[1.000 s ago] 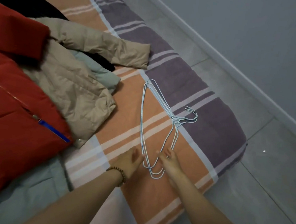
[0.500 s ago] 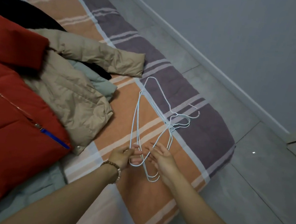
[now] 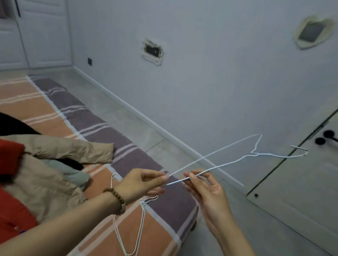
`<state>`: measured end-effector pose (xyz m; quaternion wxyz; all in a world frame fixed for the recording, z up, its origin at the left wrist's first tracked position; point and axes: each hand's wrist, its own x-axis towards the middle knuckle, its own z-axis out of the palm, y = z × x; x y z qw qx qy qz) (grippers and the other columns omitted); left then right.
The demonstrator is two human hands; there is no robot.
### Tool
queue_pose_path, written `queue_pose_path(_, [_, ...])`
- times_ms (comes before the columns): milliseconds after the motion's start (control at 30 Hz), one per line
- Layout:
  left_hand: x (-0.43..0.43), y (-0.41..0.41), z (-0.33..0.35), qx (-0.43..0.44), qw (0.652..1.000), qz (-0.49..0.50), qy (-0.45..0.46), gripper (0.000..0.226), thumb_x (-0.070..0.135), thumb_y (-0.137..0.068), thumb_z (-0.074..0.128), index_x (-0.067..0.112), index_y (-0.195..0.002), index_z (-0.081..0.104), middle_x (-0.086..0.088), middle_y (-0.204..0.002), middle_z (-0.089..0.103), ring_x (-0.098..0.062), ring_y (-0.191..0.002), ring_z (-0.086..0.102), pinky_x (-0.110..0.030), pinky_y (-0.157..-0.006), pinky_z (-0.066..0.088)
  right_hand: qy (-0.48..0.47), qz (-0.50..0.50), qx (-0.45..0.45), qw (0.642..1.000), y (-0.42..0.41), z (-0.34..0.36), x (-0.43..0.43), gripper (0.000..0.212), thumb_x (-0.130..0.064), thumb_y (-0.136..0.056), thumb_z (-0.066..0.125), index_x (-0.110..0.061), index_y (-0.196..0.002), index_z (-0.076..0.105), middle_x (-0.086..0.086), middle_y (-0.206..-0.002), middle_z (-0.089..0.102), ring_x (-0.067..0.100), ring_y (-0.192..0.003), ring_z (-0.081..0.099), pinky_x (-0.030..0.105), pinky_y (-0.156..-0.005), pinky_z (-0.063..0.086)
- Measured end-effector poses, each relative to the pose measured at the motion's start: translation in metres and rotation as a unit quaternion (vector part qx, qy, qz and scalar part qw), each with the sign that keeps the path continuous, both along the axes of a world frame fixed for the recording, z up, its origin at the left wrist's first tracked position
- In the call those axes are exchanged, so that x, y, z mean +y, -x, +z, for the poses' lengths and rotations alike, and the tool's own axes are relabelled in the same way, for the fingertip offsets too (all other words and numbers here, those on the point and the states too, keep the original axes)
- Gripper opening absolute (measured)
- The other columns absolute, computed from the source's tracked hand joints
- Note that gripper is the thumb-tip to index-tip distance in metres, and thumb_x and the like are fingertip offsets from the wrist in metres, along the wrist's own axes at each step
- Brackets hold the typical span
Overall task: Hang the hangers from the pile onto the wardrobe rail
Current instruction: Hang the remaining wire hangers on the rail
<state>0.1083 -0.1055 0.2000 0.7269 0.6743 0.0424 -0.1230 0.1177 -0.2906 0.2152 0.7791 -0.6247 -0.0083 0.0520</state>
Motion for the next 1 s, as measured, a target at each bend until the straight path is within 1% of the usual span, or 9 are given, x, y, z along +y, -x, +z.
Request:
queue_pose_path(100, [-0.030, 0.014, 0.063, -0.036, 0.994, -0.098, -0.011, 0.026, 0.024, -0.086, 0.061, 0.008, -0.106, 0.066, -0.006, -0.095, 0.072, -0.011, -0.078, 0.072, -0.016, -0.069, 0.056, -0.012, -0.063, -0.044, 0.997, 0.032, 0.065, -0.031, 0.010, -0.002, -0.086, 0.059, -0.012, -0.083, 0.062, 0.004, -0.083, 0.075, 0.010, -0.072, 0.070, 0.018, -0.069, 0.056])
queue_pose_path(200, [-0.066, 0.036, 0.119, -0.077, 0.978, -0.191, -0.011, 0.018, 0.024, -0.090, 0.055, 0.015, -0.097, 0.068, 0.000, -0.093, 0.071, -0.008, -0.076, 0.071, -0.016, -0.069, 0.056, -0.006, -0.122, -0.097, 0.988, 0.070, 0.126, -0.063, 0.011, -0.003, -0.086, 0.059, -0.012, -0.081, 0.062, 0.003, -0.079, 0.075, 0.009, -0.069, 0.069, 0.018, -0.066, 0.056])
queue_pose_path(333, [-0.119, 0.074, 0.186, -0.140, 0.948, -0.284, -0.005, 0.018, 0.021, -0.091, 0.053, 0.015, -0.095, 0.068, -0.004, -0.088, 0.073, -0.011, -0.072, 0.071, -0.019, -0.070, 0.057, 0.007, -0.203, -0.150, 0.968, 0.134, 0.190, -0.105, 0.010, -0.002, -0.084, 0.061, -0.011, -0.079, 0.062, 0.004, -0.078, 0.075, 0.010, -0.069, 0.070, 0.018, -0.064, 0.055])
queue_pose_path(467, [-0.176, 0.113, 0.244, -0.187, 0.915, -0.358, 0.012, 0.017, 0.019, -0.091, 0.053, 0.014, -0.091, 0.069, -0.001, -0.078, 0.074, -0.013, -0.066, 0.070, -0.020, -0.062, 0.057, 0.034, -0.285, -0.183, 0.940, 0.203, 0.238, -0.148, 0.008, -0.003, -0.083, 0.063, -0.010, -0.080, 0.063, 0.008, -0.079, 0.075, 0.014, -0.071, 0.071, 0.018, -0.064, 0.055])
queue_pose_path(533, [-0.206, 0.134, 0.268, -0.211, 0.893, -0.396, 0.012, 0.016, 0.020, -0.090, 0.054, 0.016, -0.091, 0.070, -0.001, -0.078, 0.074, -0.014, -0.068, 0.071, -0.021, -0.063, 0.057, 0.046, -0.323, -0.197, 0.924, 0.238, 0.261, -0.172, 0.006, -0.003, -0.082, 0.063, -0.009, -0.081, 0.063, 0.008, -0.080, 0.075, 0.014, -0.071, 0.071, 0.018, -0.065, 0.056])
queue_pose_path(667, [-0.270, 0.179, 0.308, -0.251, 0.855, -0.453, 0.016, 0.018, 0.020, -0.091, 0.053, 0.018, -0.095, 0.071, -0.001, -0.083, 0.075, -0.016, -0.072, 0.072, -0.020, -0.063, 0.056, 0.074, -0.390, -0.230, 0.888, 0.309, 0.300, -0.219, 0.004, -0.006, -0.082, 0.065, -0.009, -0.082, 0.064, 0.010, -0.083, 0.075, 0.016, -0.075, 0.072, 0.019, -0.065, 0.055])
queue_pose_path(767, [-0.320, 0.217, 0.330, -0.270, 0.832, -0.484, 0.026, 0.019, 0.017, -0.092, 0.052, 0.018, -0.093, 0.071, 0.002, -0.082, 0.075, -0.012, -0.069, 0.071, -0.019, -0.064, 0.056, 0.095, -0.437, -0.244, 0.861, 0.360, 0.321, -0.253, 0.002, -0.008, -0.082, 0.066, -0.008, -0.084, 0.064, 0.011, -0.087, 0.075, 0.016, -0.078, 0.072, 0.018, -0.066, 0.055])
queue_pose_path(900, [-0.387, 0.270, 0.353, -0.282, 0.807, -0.514, 0.061, 0.020, 0.015, -0.092, 0.052, 0.015, -0.090, 0.071, 0.002, -0.078, 0.075, -0.008, -0.064, 0.069, -0.019, -0.064, 0.057, 0.112, -0.491, -0.269, 0.821, 0.423, 0.343, -0.299, 0.005, -0.008, -0.083, 0.066, -0.008, -0.088, 0.065, 0.010, -0.087, 0.075, 0.015, -0.077, 0.072, 0.018, -0.066, 0.055])
queue_pose_path(1000, [-0.437, 0.312, 0.368, -0.278, 0.797, -0.528, 0.096, 0.019, 0.015, -0.091, 0.053, 0.014, -0.088, 0.072, 0.000, -0.079, 0.075, -0.011, -0.066, 0.070, -0.019, -0.064, 0.057, 0.136, -0.524, -0.285, 0.791, 0.465, 0.357, -0.339, 0.003, -0.007, -0.085, 0.064, -0.010, -0.087, 0.064, 0.006, -0.082, 0.075, 0.012, -0.072, 0.070, 0.018, -0.064, 0.054])
